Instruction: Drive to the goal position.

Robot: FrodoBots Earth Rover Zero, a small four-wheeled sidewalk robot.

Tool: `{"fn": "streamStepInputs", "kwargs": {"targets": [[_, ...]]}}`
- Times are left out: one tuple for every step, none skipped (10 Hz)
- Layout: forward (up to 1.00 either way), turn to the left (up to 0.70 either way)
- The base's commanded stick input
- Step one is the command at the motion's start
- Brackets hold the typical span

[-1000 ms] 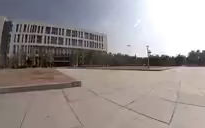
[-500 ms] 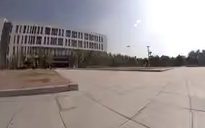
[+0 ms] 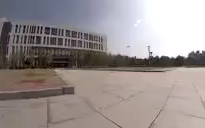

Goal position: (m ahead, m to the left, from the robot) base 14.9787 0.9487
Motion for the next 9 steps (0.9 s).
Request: {"fn": "streamStepInputs", "kwargs": {"targets": [[0.70, 0.00], [0.70, 0.00], [0.70, 0.00], [0.70, 0.00], [0.70, 0.00], [0.70, 0.00], [0.70, 0.00], [0.70, 0.00], [0.70, 0.00]]}}
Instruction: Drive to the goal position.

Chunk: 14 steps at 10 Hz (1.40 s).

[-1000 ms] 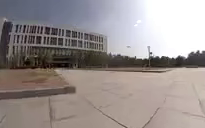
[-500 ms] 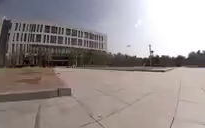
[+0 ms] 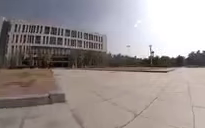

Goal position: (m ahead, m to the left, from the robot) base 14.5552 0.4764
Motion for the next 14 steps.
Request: {"fn": "streamStepInputs", "kwargs": {"targets": [[0.70, 0.00], [0.70, 0.00], [0.70, 0.00], [0.70, 0.00], [0.70, 0.00], [0.70, 0.00], [0.70, 0.00], [0.70, 0.00], [0.70, 0.00], [0.70, 0.17], [0.70, 0.27], [0.70, 0.30], [0.70, 0.34], [0.70, 0.35]]}}
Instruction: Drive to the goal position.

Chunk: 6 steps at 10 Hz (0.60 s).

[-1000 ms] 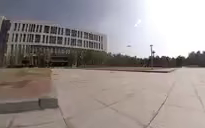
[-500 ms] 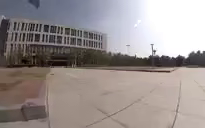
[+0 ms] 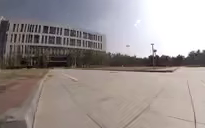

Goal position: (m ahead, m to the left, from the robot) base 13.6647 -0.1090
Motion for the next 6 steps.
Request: {"fn": "streamStepInputs", "kwargs": {"targets": [[0.70, 0.29], [0.70, 0.00], [0.70, 0.00], [0.70, 0.00], [0.70, 0.00], [0.70, 0.00]]}}
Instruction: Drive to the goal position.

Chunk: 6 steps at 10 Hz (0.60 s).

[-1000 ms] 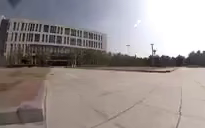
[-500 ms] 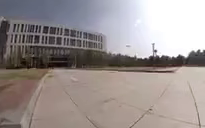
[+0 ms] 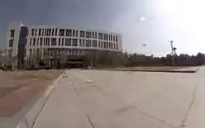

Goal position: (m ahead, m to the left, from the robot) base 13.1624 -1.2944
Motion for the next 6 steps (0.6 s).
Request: {"fn": "streamStepInputs", "kwargs": {"targets": [[0.70, 0.00], [0.70, 0.00], [0.70, 0.00], [0.70, 0.00], [0.70, 0.00], [0.70, 0.00]]}}
